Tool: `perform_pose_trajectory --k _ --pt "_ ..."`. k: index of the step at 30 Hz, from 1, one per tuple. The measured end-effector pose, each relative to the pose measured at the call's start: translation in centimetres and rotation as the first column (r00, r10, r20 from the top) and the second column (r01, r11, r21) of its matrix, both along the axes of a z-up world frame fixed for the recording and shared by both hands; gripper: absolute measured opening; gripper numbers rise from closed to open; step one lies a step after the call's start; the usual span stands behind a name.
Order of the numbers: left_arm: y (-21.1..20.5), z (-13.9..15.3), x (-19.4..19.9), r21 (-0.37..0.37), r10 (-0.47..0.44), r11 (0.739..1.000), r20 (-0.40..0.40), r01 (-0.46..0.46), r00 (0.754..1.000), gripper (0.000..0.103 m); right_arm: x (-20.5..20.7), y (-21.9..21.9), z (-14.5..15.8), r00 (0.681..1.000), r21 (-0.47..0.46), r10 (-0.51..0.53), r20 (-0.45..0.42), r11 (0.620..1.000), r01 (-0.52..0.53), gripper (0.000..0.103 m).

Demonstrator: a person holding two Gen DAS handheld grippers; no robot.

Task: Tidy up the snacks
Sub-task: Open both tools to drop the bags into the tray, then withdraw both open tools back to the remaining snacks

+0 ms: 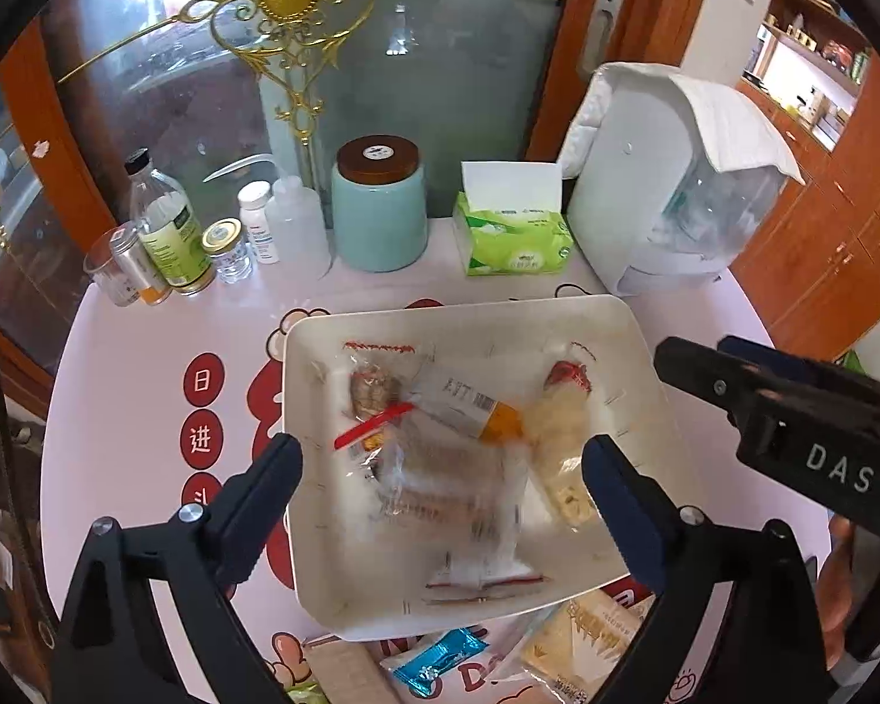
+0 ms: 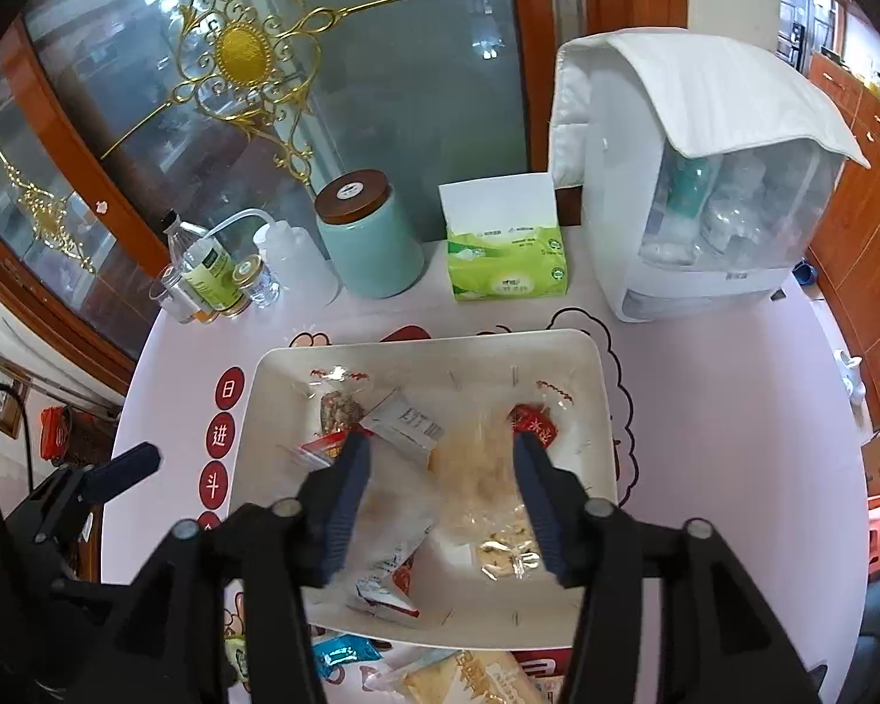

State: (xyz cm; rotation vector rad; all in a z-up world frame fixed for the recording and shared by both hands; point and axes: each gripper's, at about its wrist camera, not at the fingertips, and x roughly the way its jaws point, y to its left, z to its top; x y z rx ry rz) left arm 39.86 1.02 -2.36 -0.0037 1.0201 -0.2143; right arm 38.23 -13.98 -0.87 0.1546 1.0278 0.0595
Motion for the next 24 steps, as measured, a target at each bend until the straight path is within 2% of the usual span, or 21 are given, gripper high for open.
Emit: perform_pose_trajectory --k 13,24 --pt "0.3 3.0 -3.8 0.003 0.028 1.000 0.094 -0.028 0.995 0.096 -2.7 0.3 0.9 0.999 0.073 0.031 0.007 0.997 -0.032 0.057" --pt "0.1 7.5 -11.1 0.062 0.029 0.997 0.226 -0.044 0.974 0.096 -7.8 1.0 4.3 0.994 0.085 0.085 0.070 0.992 -0.091 0.058"
